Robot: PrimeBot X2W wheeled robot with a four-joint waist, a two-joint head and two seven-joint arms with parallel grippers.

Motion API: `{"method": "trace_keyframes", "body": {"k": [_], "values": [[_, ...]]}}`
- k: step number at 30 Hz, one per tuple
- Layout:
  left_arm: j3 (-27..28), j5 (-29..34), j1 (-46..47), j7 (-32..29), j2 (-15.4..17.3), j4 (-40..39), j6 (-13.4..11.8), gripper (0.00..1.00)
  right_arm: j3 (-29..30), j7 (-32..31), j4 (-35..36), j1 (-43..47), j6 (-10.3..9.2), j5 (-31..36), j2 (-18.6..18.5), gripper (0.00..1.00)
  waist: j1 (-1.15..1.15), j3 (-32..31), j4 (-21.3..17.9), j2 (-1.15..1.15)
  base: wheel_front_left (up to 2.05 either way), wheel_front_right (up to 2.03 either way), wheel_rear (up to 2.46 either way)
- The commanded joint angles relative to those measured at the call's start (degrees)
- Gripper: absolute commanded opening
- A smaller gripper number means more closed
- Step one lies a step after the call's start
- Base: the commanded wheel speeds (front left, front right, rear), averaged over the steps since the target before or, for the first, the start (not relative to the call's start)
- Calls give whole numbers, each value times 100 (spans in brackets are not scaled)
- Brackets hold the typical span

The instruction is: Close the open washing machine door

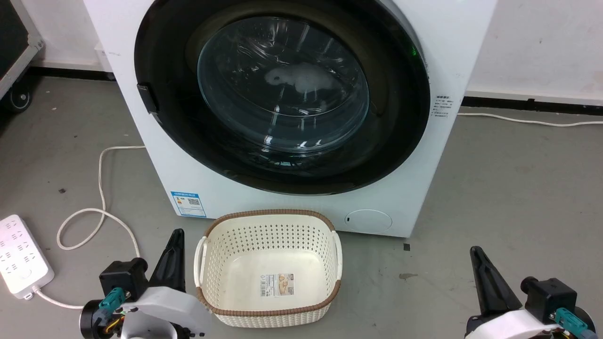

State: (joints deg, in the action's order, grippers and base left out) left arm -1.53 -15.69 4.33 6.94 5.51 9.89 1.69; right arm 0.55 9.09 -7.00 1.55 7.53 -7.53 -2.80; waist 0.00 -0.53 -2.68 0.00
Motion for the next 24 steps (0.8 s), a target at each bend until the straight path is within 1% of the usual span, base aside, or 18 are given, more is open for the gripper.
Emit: {"method": "trace_keyframes", "body": {"k": [1,24], "values": [[3,69,-23,-25,-9,-34,-9,0,-3,-42,33,-8,0,33,0,0,0,0,3,0,0,0,0],[32,361,-103,-155,-58,-220,-40,0,-13,-211,163,-37,-1,173,-2,0,0,11,55,0,0,0,0]]}}
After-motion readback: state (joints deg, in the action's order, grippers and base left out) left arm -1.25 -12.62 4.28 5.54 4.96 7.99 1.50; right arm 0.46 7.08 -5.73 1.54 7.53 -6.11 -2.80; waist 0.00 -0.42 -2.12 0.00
